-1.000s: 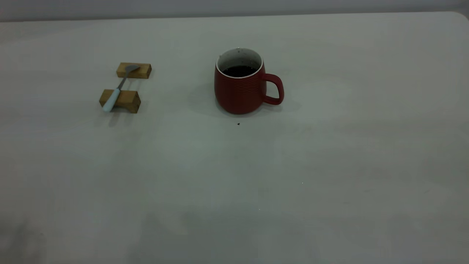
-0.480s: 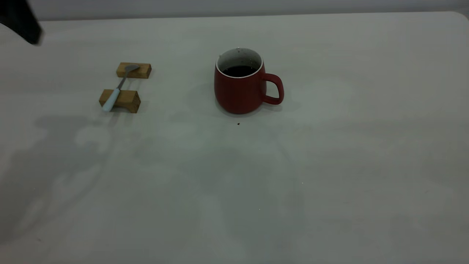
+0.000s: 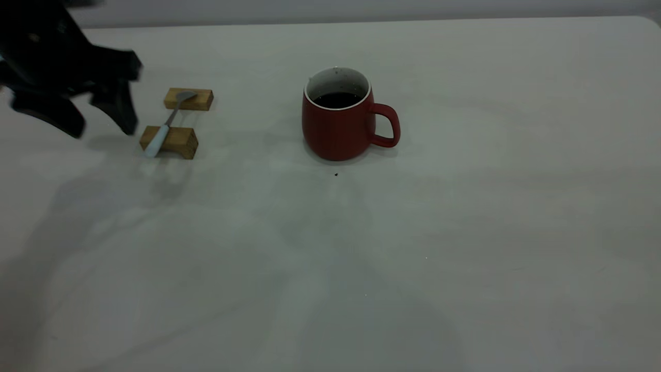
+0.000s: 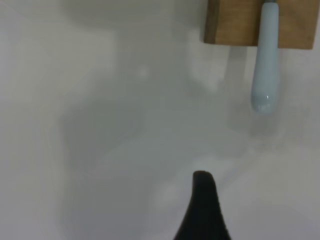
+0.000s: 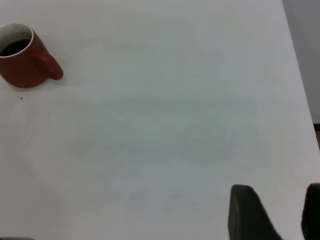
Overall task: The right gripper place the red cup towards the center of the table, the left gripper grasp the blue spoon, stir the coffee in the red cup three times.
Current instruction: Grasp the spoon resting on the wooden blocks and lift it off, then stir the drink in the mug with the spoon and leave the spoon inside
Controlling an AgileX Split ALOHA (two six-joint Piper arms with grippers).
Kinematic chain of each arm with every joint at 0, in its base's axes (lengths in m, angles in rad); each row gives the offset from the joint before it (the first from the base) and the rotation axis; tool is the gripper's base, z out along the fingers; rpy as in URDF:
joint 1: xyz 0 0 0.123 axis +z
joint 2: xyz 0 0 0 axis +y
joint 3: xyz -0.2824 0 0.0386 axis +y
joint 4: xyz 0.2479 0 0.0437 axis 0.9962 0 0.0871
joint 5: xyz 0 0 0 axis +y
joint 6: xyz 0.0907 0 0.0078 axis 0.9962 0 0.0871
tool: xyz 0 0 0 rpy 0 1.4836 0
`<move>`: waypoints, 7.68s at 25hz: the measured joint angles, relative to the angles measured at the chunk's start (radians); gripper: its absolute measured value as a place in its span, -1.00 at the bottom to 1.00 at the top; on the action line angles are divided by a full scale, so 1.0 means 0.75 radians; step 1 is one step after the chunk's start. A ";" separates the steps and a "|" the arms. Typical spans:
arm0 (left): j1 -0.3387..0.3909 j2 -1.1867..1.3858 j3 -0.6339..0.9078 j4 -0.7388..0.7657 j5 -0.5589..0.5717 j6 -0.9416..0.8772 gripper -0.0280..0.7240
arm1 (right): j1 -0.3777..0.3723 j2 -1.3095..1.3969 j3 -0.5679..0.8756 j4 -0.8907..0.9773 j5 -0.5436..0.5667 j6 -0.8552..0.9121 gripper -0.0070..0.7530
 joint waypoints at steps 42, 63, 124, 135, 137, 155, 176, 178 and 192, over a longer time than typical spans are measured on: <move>-0.029 0.107 -0.487 -0.591 0.605 -0.444 -0.45 | 0.000 0.000 0.000 0.000 0.000 0.000 -0.19; -0.081 0.205 -0.496 -1.786 0.864 -1.140 -0.45 | 0.000 0.000 0.000 0.000 0.000 0.000 -0.19; -0.135 0.522 -0.519 -2.027 0.798 -0.915 -0.45 | 0.000 0.000 0.000 0.000 0.000 0.000 -0.19; -0.135 0.523 -0.519 -2.142 0.753 -0.646 -0.45 | 0.000 0.000 0.000 0.000 0.000 0.000 -0.19; -0.135 0.546 -0.519 -2.154 0.798 -0.686 -0.45 | 0.000 0.000 0.000 0.000 0.000 0.000 -0.19; -0.135 0.515 -0.519 -2.011 0.701 -0.737 -0.45 | 0.000 0.000 0.000 0.000 0.000 0.000 -0.19; -0.116 0.500 -0.551 -1.923 0.763 -0.810 -0.45 | 0.000 0.000 0.000 0.000 0.000 0.000 -0.19; -0.116 0.503 -0.556 -1.924 0.748 -0.792 -0.45 | 0.000 0.000 0.000 0.000 0.000 0.000 -0.19; -0.117 0.600 -0.566 -2.068 0.884 -0.738 -0.44 | 0.000 0.000 0.000 0.000 0.000 0.000 -0.19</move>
